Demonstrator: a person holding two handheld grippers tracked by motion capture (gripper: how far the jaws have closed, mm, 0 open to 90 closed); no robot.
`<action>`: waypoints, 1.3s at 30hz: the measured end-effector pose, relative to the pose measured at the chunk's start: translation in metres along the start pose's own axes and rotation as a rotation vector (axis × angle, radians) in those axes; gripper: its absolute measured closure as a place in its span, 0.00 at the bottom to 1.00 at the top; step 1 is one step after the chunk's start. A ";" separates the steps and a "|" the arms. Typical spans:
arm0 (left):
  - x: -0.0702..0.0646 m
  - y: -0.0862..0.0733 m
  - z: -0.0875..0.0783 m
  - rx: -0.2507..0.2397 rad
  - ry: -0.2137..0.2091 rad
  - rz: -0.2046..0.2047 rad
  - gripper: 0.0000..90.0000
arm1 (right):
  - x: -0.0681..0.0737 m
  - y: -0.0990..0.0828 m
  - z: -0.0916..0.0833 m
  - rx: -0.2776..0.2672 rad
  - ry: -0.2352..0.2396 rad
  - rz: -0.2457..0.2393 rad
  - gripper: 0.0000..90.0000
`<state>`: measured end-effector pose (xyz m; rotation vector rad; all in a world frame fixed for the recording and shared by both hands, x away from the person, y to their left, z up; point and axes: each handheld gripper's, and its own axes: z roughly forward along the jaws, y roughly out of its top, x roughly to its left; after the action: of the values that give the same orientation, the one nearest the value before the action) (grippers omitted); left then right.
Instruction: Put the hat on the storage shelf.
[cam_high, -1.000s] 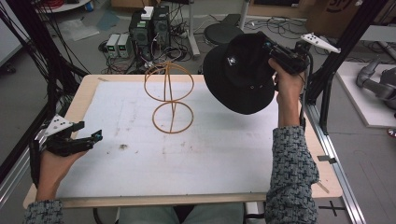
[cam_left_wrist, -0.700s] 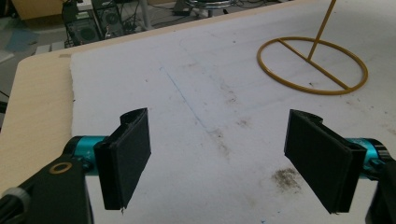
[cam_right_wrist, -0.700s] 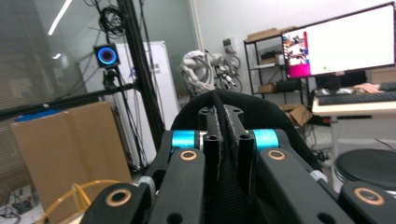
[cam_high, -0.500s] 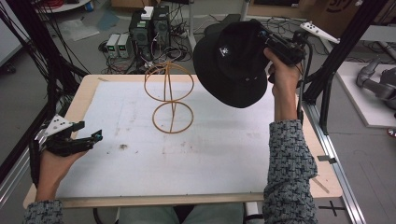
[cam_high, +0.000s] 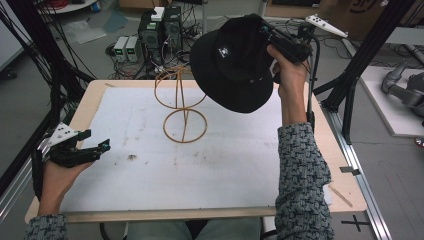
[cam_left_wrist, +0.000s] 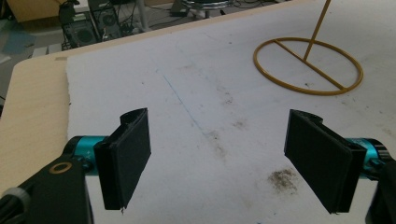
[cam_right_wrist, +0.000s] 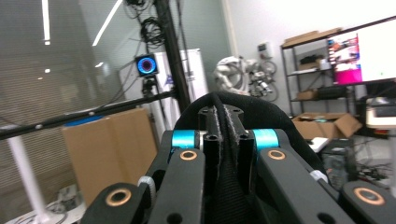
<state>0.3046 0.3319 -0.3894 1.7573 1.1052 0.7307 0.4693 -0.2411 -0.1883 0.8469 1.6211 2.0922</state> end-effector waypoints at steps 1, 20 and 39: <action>0.000 0.000 0.000 0.000 0.000 0.000 0.26 | 0.002 -0.001 0.004 0.009 0.014 0.002 0.97; 0.000 0.001 -0.002 -0.005 0.000 0.003 0.26 | 0.035 -0.030 0.057 0.083 0.147 0.032 0.97; 0.002 0.000 -0.004 -0.009 -0.001 -0.001 0.26 | 0.067 -0.067 0.106 0.201 0.227 0.021 0.96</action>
<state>0.3021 0.3348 -0.3872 1.7489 1.1003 0.7332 0.4827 -0.1025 -0.2193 0.7102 1.9744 2.1302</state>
